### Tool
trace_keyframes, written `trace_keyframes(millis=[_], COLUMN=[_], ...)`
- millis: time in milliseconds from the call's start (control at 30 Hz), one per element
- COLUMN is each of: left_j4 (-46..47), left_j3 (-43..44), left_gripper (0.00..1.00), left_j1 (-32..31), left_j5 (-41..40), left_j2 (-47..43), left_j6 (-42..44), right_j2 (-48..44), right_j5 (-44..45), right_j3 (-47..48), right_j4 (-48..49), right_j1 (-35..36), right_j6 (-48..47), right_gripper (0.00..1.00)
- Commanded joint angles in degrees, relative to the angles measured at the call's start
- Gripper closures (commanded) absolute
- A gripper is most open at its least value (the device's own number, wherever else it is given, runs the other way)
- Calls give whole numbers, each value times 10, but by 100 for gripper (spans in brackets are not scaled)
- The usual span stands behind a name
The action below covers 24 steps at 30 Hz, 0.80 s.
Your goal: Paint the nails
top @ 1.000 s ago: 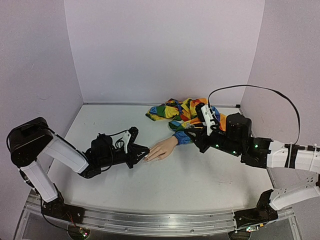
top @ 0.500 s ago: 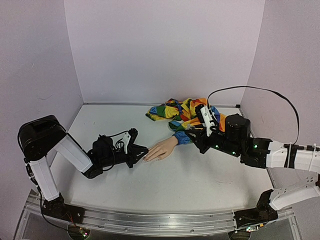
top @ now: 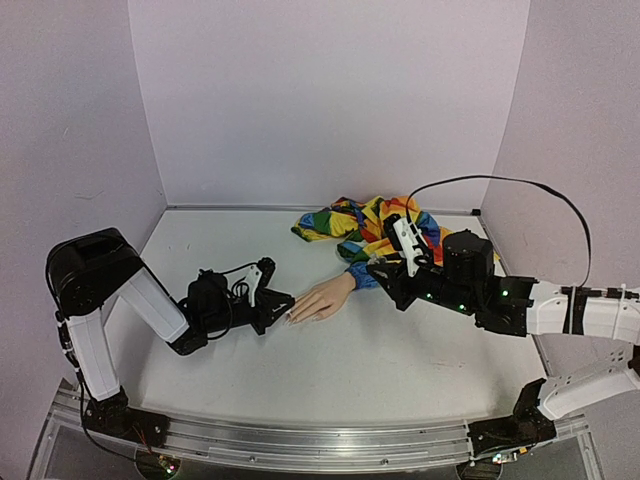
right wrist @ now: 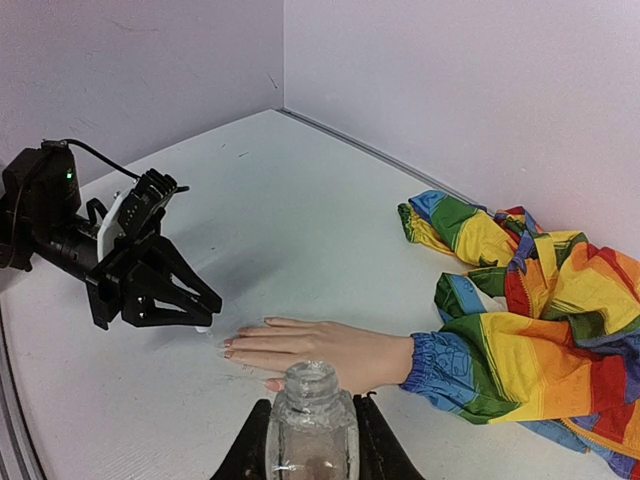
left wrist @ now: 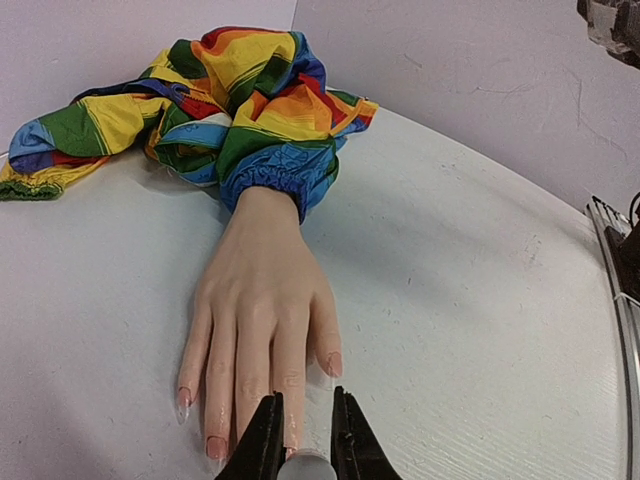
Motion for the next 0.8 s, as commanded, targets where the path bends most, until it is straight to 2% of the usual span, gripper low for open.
trace_keyframes(millis=[0, 767], left_j4=[38, 40], left_j3=[24, 44], left_gripper=[100, 100], left_j1=[5, 12], left_j5=[15, 22], left_j2=[11, 41], left_j6=[12, 17], right_j2=[-5, -7], right_j5=[2, 0], right_j3=[14, 6], right_j4=[33, 38], right_j1=[-3, -3], right_j6=[-5, -1], right_gripper=[100, 100])
